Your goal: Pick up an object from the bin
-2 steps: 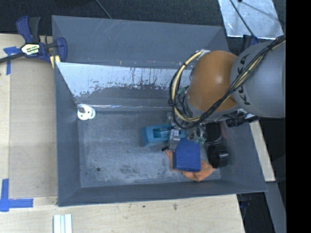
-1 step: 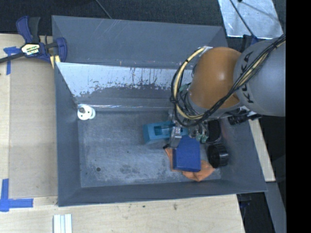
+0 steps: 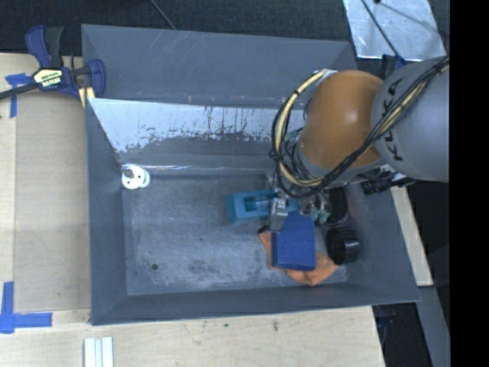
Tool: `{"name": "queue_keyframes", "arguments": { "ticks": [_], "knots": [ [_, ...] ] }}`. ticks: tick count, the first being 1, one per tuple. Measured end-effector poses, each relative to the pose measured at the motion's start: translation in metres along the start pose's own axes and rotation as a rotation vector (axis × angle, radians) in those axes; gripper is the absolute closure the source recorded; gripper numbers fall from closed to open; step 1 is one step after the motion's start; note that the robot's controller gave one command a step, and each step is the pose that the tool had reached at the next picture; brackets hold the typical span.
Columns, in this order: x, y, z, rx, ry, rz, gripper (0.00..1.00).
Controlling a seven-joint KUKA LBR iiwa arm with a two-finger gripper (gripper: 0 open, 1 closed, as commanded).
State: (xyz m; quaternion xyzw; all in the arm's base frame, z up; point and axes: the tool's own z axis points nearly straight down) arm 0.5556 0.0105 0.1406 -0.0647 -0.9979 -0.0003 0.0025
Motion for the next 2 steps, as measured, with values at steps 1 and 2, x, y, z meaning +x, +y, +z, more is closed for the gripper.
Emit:
{"name": "queue_keyframes", "arguments": {
  "ticks": [1,2],
  "knots": [
    [0.001,0.0,-0.012,0.0,0.002,0.0,1.0],
    [0.0,0.0,-0.023,0.0,-0.001,0.0,1.0]
  ]
}}
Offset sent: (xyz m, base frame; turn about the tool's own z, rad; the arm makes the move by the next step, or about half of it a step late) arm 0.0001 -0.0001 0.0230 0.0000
